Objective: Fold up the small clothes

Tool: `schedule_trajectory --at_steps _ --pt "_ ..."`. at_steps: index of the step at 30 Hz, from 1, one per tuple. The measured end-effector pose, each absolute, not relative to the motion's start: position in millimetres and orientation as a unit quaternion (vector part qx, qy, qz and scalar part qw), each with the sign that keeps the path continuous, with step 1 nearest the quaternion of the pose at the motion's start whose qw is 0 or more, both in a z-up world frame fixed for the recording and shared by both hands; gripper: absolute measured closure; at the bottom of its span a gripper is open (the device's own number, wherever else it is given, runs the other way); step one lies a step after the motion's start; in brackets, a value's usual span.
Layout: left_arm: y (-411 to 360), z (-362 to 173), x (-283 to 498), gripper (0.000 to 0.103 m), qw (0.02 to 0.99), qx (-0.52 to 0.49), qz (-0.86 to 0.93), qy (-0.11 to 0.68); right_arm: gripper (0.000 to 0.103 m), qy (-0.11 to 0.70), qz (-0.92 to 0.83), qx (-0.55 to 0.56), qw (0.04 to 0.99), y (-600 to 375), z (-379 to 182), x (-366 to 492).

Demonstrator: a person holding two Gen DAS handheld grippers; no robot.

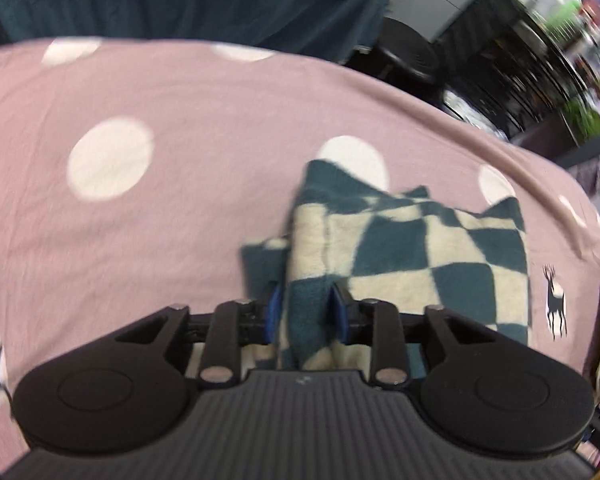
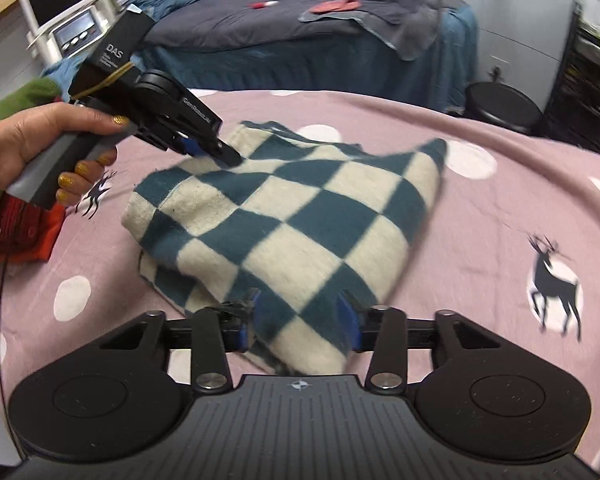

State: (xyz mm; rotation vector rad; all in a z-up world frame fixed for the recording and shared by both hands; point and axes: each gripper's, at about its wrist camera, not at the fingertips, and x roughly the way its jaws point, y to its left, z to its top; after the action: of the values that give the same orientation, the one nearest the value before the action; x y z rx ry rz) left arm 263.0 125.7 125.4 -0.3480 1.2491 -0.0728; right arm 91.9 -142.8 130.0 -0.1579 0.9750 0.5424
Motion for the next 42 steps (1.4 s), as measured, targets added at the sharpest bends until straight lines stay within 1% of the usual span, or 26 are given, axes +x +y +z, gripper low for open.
schedule_trajectory --at_steps 1,2,4,8,11,13,16,18,22,26,30,33,36,38,40,42 --pt "131.5 123.6 259.6 0.052 0.796 -0.168 -0.024 0.581 0.035 0.463 0.258 -0.076 0.845 -139.7 128.7 94.7" --pt "136.3 125.2 255.8 0.045 0.797 -0.17 -0.015 0.58 0.035 0.465 0.258 -0.078 0.843 -137.2 127.3 98.2" --pt "146.3 135.4 249.1 0.041 0.804 -0.169 -0.008 0.57 0.035 0.473 0.259 -0.081 0.838 -134.3 125.0 102.1" --pt "145.8 179.7 227.7 0.04 0.844 -0.119 0.01 0.523 0.035 0.469 0.261 -0.077 0.84 -136.0 127.8 99.7" --pt "134.4 210.5 205.8 0.04 0.865 -0.142 -0.036 0.48 0.035 0.462 0.257 -0.068 0.846 -141.7 130.6 97.1" --pt "120.3 216.2 196.7 0.041 0.857 -0.165 -0.069 0.483 0.035 0.449 0.256 -0.068 0.853 -141.8 132.5 94.0" --pt "91.6 204.1 187.6 0.041 0.841 -0.18 -0.104 0.5 0.035 0.444 0.26 -0.072 0.855 -138.8 133.2 96.6" --pt "76.6 183.5 183.2 0.041 0.83 -0.172 -0.104 0.521 0.035 0.438 0.262 -0.076 0.856 -135.4 134.2 98.0" --pt "75.7 140.9 178.2 0.041 0.814 -0.154 -0.063 0.557 0.035 0.438 0.273 -0.092 0.852 -126.2 131.5 100.5" --pt "80.9 118.6 169.4 0.041 0.804 -0.139 -0.05 0.576 0.037 0.474 0.262 -0.096 0.835 -125.9 114.8 105.1" --pt "83.8 111.3 163.3 0.041 0.808 -0.135 -0.054 0.572 0.036 0.505 0.243 -0.101 0.822 -132.3 99.4 106.6" --pt "84.7 108.9 163.6 0.037 0.811 -0.116 -0.064 0.57 0.033 0.518 0.237 -0.105 0.815 -133.3 91.3 106.3" --pt "80.5 107.6 160.8 0.033 0.815 -0.085 -0.074 0.569 0.025 0.517 0.243 -0.142 0.808 -125.4 84.5 102.1" --pt "81.0 109.4 162.3 0.031 0.813 -0.082 -0.075 0.571 0.011 0.518 0.244 -0.179 0.8 -118.8 79.4 97.9" --pt "83.2 113.8 165.2 0.031 0.81 -0.09 -0.073 0.575 0.01 0.522 0.241 -0.176 0.799 -120.3 79.2 96.9" --pt "84.9 124.6 165.0 0.031 0.812 -0.102 -0.067 0.571 0.01 0.525 0.238 -0.145 0.804 -128.6 84.9 99.4"
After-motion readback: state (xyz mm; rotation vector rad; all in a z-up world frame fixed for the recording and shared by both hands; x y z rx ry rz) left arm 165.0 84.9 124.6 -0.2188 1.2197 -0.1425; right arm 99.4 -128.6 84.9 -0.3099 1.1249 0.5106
